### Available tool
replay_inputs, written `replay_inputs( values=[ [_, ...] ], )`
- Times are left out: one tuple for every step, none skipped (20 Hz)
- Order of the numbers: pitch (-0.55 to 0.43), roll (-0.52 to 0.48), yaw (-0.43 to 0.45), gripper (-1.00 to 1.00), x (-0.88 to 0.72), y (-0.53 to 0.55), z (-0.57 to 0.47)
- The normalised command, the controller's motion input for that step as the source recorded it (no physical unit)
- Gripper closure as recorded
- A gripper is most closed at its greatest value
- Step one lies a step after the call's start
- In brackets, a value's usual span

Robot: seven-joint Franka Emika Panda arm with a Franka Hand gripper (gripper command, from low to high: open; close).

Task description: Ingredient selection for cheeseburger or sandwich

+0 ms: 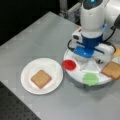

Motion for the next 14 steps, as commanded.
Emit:
replay_inputs(
  values=[
    [-0.023,0.004,-0.084,-1.0,0.09,0.07,-0.06],
    [-0.029,-0.006,-0.066,-1.0,0.09,0.07,-0.06],
    [-0.034,-0.019,-0.047,-1.0,0.1,0.06,-0.07],
    [-0.044,-0.047,-0.022,-1.0,0.1,0.06,-0.07],
    [-0.052,-0.068,0.0,-1.0,0.1,0.05,-0.07],
    [-0.053,-0.073,0.005,-1.0,0.1,0.05,-0.08],
    [-0.062,-0.089,0.027,-1.0,0.09,0.04,-0.09],
    [-0.067,-0.138,0.082,-1.0,0.09,0.03,-0.1],
    [-0.075,-0.168,0.124,-1.0,0.07,0.01,-0.12],
    [-0.075,-0.174,0.135,-1.0,0.07,0.0,-0.12],
    [-0.087,-0.187,0.156,-1.0,0.06,-0.01,-0.14],
    [-0.095,-0.258,0.182,-1.0,0.06,-0.02,-0.15],
    [-0.095,-0.267,0.179,-1.0,0.05,-0.02,-0.15],
    [-0.078,-0.27,0.172,-1.0,0.05,-0.01,-0.16]
  ],
)
